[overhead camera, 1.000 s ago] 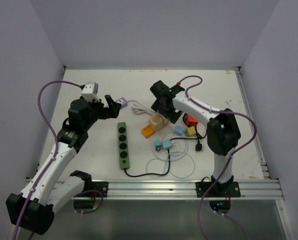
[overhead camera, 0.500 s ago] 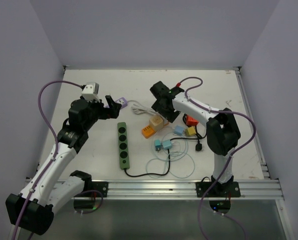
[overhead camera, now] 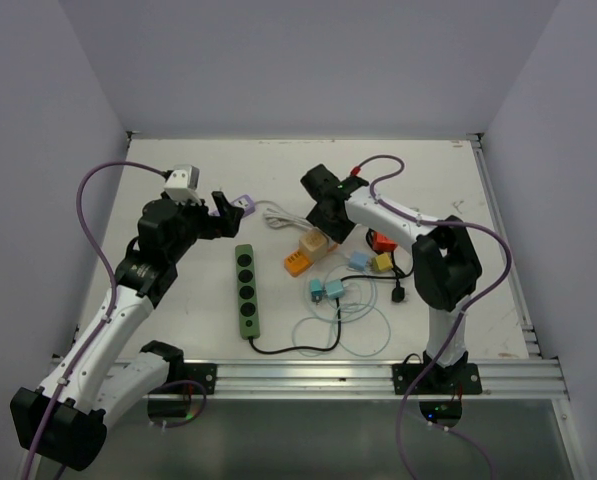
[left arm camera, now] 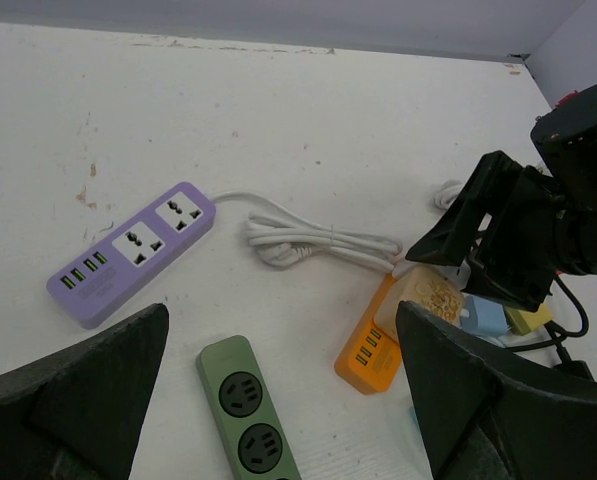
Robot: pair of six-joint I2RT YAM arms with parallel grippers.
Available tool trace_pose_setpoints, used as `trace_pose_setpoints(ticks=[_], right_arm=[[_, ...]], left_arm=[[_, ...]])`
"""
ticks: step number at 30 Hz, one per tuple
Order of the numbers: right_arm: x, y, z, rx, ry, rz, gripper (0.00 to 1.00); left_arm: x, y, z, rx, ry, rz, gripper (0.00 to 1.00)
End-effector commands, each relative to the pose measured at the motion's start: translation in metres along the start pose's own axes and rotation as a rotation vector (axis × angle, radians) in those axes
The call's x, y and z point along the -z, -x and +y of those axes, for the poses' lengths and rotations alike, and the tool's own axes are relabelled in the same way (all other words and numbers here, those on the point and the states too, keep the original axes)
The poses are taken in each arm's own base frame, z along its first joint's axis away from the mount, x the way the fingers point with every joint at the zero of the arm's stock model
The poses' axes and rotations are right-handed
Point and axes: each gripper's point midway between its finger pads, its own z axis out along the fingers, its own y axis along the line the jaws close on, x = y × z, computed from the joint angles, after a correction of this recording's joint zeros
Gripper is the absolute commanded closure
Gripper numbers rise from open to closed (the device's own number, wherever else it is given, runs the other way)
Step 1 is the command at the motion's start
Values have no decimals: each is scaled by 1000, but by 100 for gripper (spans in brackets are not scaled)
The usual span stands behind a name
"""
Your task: Pull the plug off the socket
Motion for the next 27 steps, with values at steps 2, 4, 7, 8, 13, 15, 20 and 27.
trace_pose_setpoints(ticks=[2,4,7,8,13,15,20,27], right_arm=[[7,12,36,3,101,-16,100],[6,9,43,32,112,4,100],[16,10,61,99,164,32,100],[18,12,69,141,186,34,100],[32,11,92,273,292,52,100],[40,11,95,340,346,60,100],[51,2,98,427,463,75,100],[52,0,101,380,625,121,100]], left_arm=[[5,18,-5,-34,-5,-46,0],[5,18,-5,-37,-4,-46,0],[5,18,-5,-39,-4,-45,1],[5,17,-4,-37,-1,-44,0],[3,15,-2,-39,6,-35,0],[2,14,-3,-39,4,-31,0],[1,11,-4,-40,2,-22,0],[-2,7,-1,-42,12,-9,0]])
